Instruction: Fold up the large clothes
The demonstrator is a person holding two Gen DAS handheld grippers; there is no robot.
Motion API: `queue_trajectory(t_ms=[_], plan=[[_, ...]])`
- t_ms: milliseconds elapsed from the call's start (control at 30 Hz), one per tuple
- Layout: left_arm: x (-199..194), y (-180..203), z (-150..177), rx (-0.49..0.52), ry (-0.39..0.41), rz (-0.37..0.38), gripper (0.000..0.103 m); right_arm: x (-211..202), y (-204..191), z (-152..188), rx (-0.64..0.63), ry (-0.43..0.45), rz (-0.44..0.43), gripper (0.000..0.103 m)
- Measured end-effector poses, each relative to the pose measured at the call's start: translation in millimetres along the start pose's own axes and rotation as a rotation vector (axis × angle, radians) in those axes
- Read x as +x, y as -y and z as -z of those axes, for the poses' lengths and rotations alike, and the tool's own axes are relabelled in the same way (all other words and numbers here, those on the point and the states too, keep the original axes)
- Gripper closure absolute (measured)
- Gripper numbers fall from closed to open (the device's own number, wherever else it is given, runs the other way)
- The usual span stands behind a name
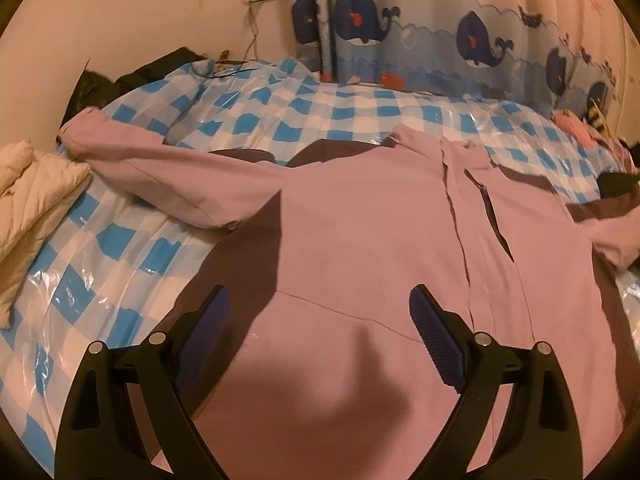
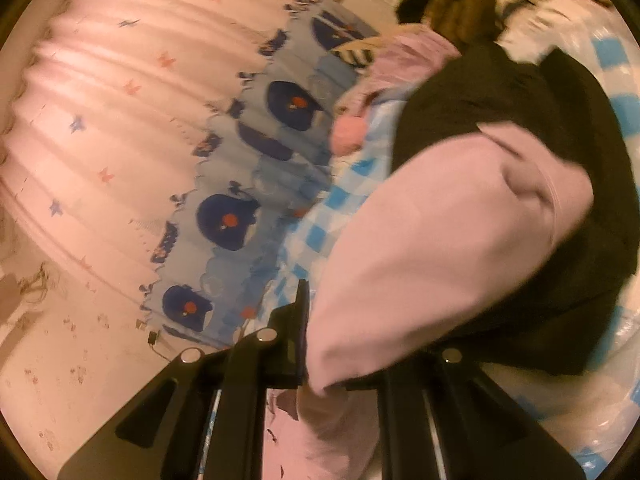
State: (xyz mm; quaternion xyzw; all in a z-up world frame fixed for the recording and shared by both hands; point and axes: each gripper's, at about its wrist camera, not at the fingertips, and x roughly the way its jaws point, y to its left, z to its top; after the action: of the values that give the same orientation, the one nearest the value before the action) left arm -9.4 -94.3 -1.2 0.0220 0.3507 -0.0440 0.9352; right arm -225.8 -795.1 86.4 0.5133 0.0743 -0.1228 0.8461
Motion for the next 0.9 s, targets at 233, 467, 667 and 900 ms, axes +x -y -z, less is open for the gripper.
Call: queue_trajectory(t_ms=[233, 467, 667, 900], plan=[[-1.4, -22.2, -6.7, -0.074, -0.023, 0.012, 0.016, 12.8, -97.0, 22.2, -0.15, 0.012, -0.084, 0.09], [-7.8, -42.3, -13.2, -0.123, -0.023, 0.022, 0.015, 34.7, -186.0, 67.1, -0.308, -0.034, -0.153, 0.09], [-9.8, -55.8, -15.4, -0.146, -0.027, 0.021, 0.015, 49.9, -234.7, 110.4, -0.427, -0.069, -0.17, 0.09], [-12.4, -73.5, -16.5, -0.17, -0.029, 0.009, 0.015, 70.5, -263.3, 162.5, -0.528, -0.107, -0.168, 0.09]])
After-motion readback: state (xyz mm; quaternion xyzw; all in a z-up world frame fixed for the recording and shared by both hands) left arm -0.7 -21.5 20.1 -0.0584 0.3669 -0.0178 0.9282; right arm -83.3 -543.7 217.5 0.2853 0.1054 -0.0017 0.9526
